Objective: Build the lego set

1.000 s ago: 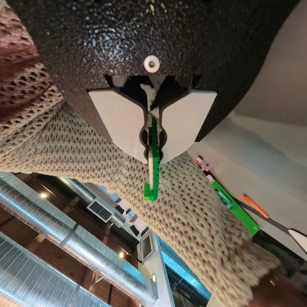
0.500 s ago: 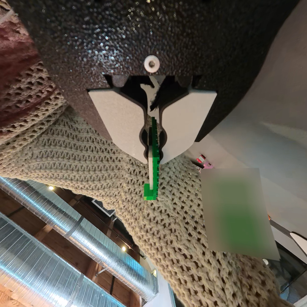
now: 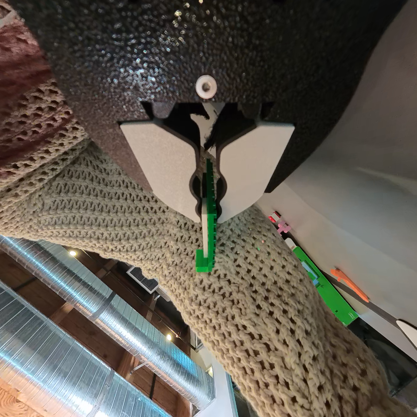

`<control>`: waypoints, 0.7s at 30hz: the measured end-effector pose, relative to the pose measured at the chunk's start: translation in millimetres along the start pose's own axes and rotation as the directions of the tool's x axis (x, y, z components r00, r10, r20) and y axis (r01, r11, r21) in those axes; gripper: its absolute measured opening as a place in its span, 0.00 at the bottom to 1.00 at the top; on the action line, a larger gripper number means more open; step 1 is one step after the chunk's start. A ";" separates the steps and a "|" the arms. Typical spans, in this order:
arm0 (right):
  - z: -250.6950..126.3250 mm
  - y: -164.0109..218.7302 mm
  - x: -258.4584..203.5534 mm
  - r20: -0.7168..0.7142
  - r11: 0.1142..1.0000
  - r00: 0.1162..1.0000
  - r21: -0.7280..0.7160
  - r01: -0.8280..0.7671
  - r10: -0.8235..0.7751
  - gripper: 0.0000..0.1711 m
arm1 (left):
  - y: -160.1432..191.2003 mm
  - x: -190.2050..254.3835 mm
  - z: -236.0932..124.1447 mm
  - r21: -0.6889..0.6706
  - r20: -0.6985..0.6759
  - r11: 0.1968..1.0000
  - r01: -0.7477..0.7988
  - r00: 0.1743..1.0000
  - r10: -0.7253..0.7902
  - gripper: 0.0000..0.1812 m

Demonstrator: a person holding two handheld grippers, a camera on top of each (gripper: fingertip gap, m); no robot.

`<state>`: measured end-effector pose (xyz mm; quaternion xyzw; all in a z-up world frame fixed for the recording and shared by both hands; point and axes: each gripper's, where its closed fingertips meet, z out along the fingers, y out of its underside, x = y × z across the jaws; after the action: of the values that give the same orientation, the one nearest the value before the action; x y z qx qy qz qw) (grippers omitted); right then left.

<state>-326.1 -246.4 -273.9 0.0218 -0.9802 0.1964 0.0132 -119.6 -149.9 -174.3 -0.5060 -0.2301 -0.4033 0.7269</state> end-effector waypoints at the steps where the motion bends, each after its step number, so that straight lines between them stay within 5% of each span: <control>1: 1.0 1.4 1.2 -0.011 1.000 1.000 -0.010 0.018 -0.018 0.12 | 0.1 0.1 0.1 0.000 0.000 1.000 0.000 1.000 0.000 0.04; 21: -12.4 4.6 0.3 0.030 0.998 1.000 0.060 -0.011 0.009 0.04 | 1.4 1.2 0.4 -0.004 -0.004 1.000 0.005 1.000 -0.005 0.04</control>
<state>-326.4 -237.3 -264.1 0.0201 -0.9740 0.2254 -0.0030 -117.8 -149.7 -174.0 -0.5062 -0.2290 -0.4066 0.7253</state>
